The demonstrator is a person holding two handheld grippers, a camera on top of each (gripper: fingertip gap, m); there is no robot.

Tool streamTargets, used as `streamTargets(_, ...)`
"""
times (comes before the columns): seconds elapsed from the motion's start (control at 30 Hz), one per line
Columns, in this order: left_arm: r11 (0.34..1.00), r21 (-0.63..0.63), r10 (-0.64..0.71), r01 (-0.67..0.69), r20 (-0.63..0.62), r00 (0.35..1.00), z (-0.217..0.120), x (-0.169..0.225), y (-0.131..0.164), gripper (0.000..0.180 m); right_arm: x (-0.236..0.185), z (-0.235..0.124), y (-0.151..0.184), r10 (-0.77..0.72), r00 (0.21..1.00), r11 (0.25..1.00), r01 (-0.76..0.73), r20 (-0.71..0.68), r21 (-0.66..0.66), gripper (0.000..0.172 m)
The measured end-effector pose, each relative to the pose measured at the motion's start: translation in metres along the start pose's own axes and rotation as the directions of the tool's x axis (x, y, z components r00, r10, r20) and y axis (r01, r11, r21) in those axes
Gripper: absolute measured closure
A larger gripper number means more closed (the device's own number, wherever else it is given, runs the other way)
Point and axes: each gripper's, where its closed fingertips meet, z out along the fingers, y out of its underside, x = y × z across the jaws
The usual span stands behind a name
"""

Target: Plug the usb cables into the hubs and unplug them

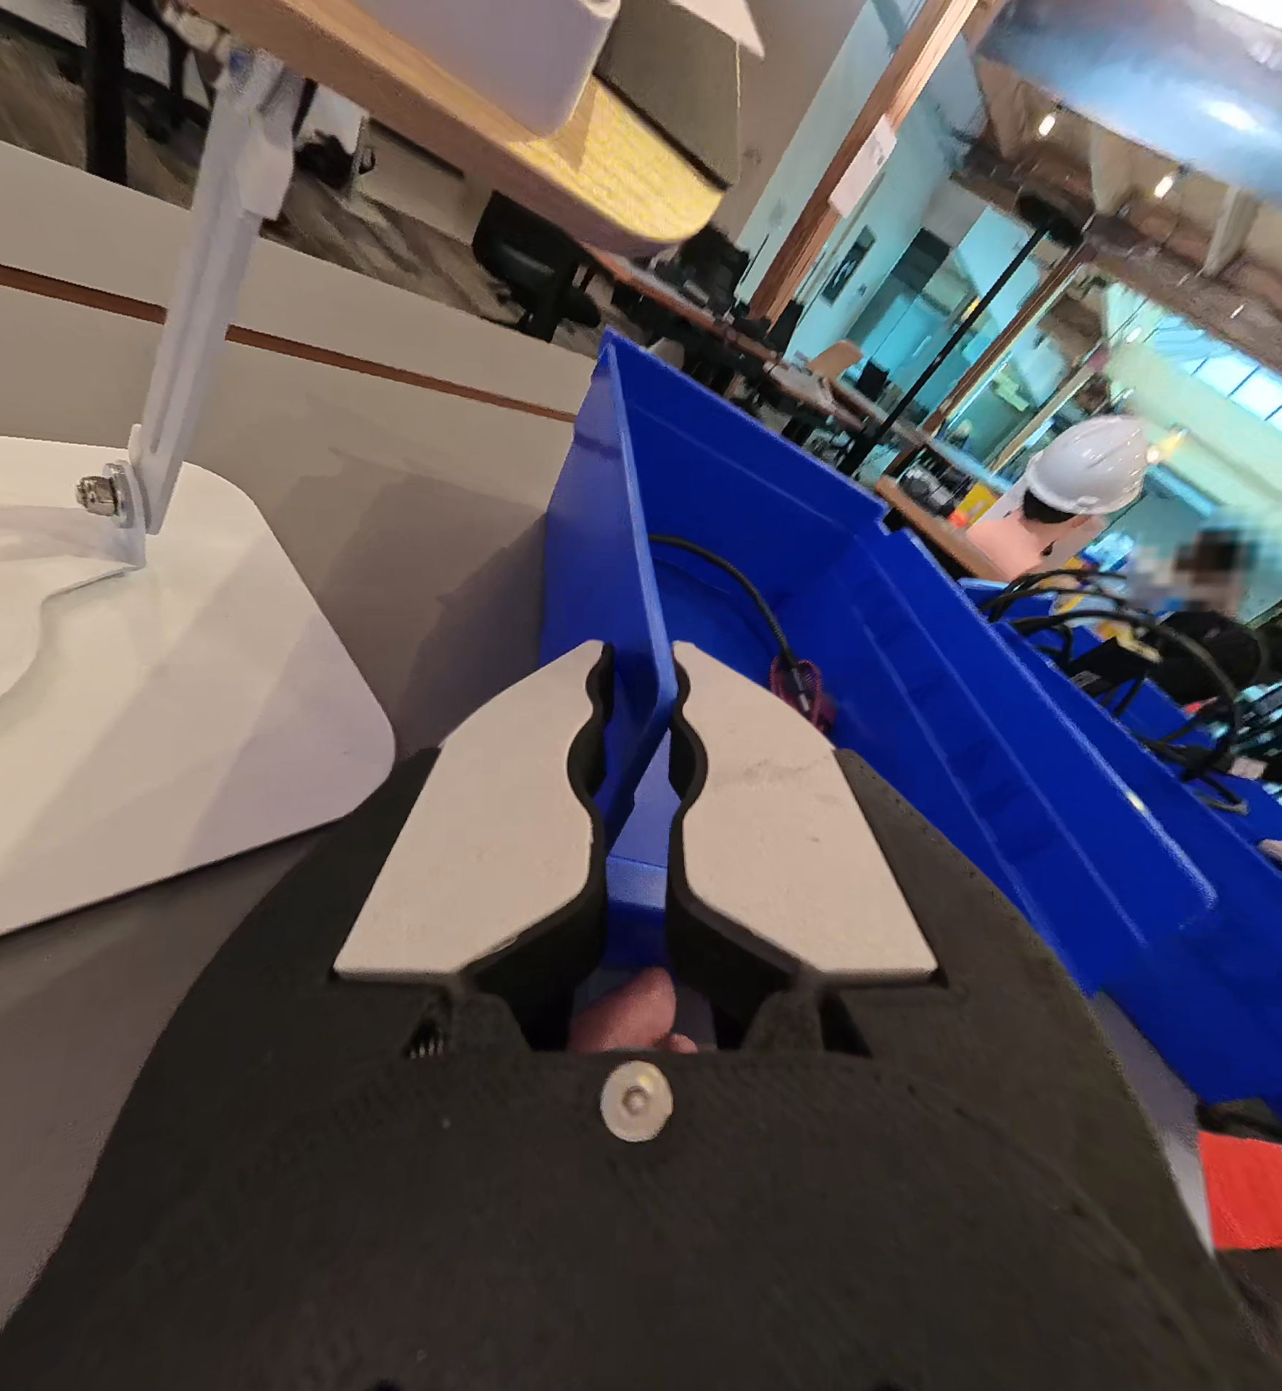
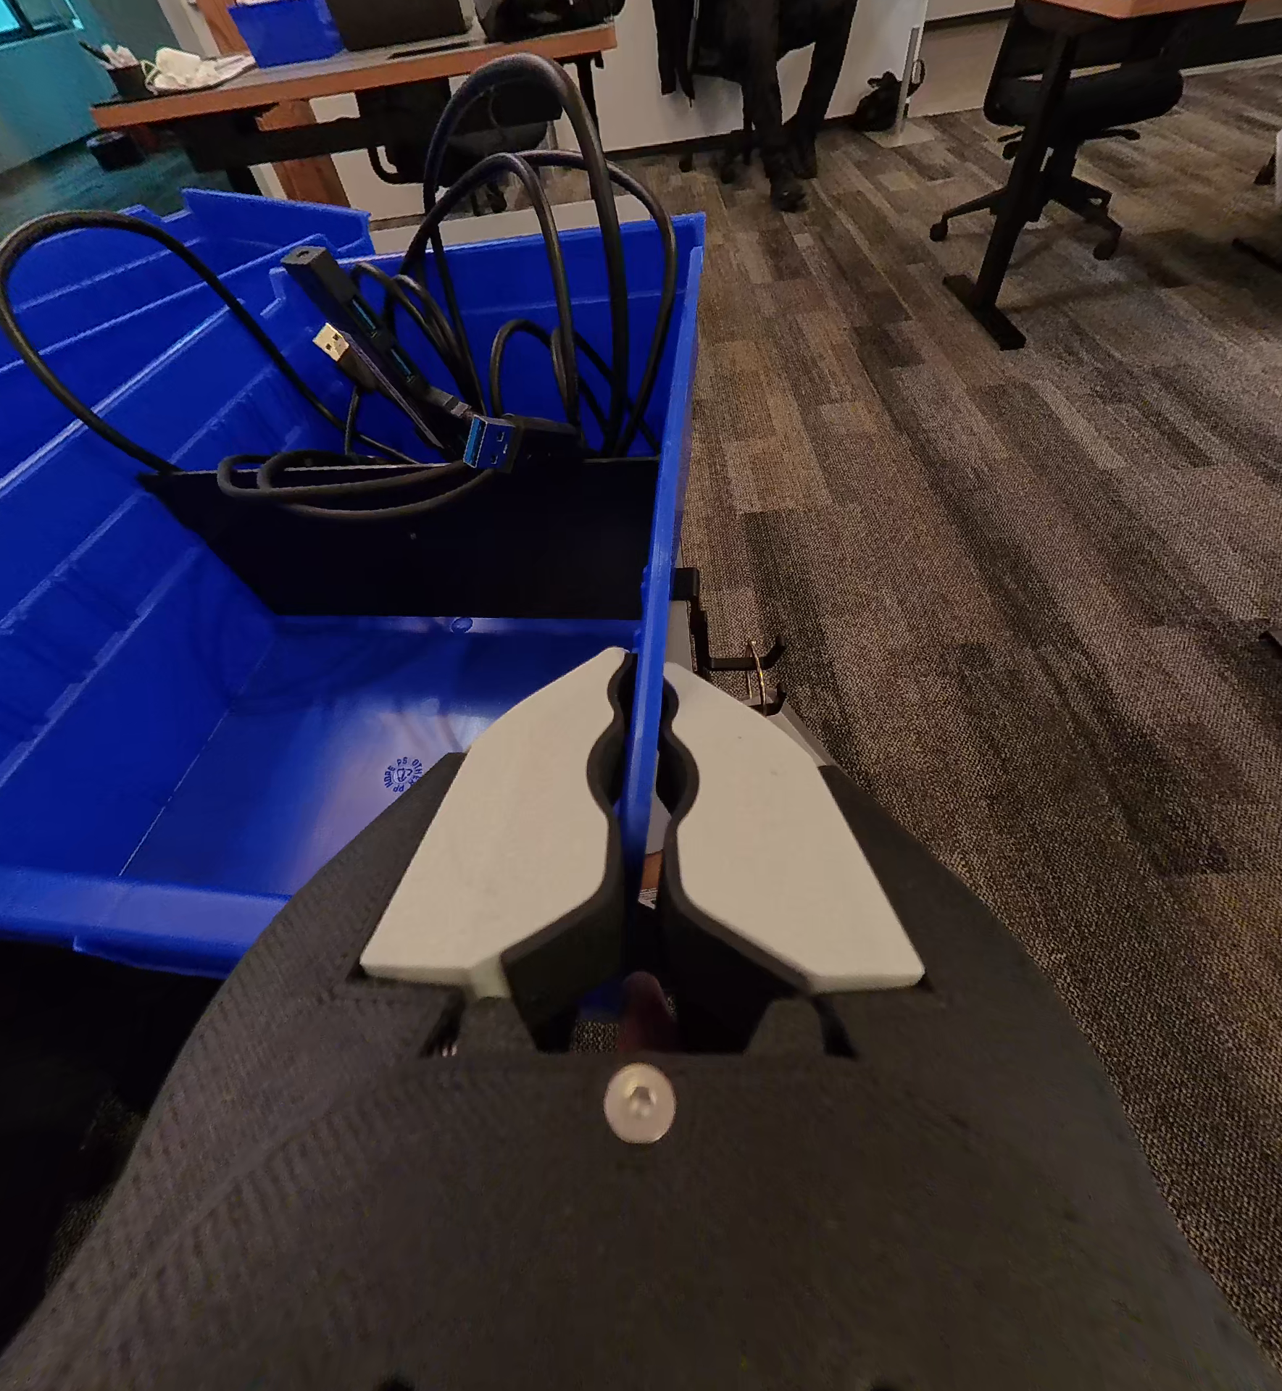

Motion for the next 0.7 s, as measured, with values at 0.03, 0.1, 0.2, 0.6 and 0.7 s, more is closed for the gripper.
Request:
streamTargets(0.03,1.0,0.009,-0.018,0.018,-0.012,1.0,-0.001,0.001,0.0,0.168,0.0,0.0,0.0,0.0,1.0,1.0,0.0,0.001,0.001,0.169)
streamTargets(0.1,1.0,0.01,-0.026,0.026,-0.025,0.999,-0.003,0.003,0.0,0.168,0.0,0.0,0.0,0.0,1.0,1.0,0.0,0.002,0.001,0.169)
streamTargets(0.2,0.999,0.003,-0.044,0.044,-0.062,0.997,-0.006,0.008,0.003,0.166,0.0,0.0,0.0,-0.002,1.0,1.0,0.002,0.001,0.001,0.169)
streamTargets(0.6,0.99,-0.01,0.14,-0.144,-0.173,0.975,-0.044,0.035,0.002,0.17,-0.001,-0.011,0.004,-0.004,1.0,1.0,0.004,-0.002,0.0,0.169)
streamTargets(0.7,0.914,0.021,0.401,-0.405,-0.204,0.893,-0.066,0.056,-0.004,0.168,-0.001,-0.014,0.006,-0.004,1.0,1.0,0.004,0.003,0.0,0.169)
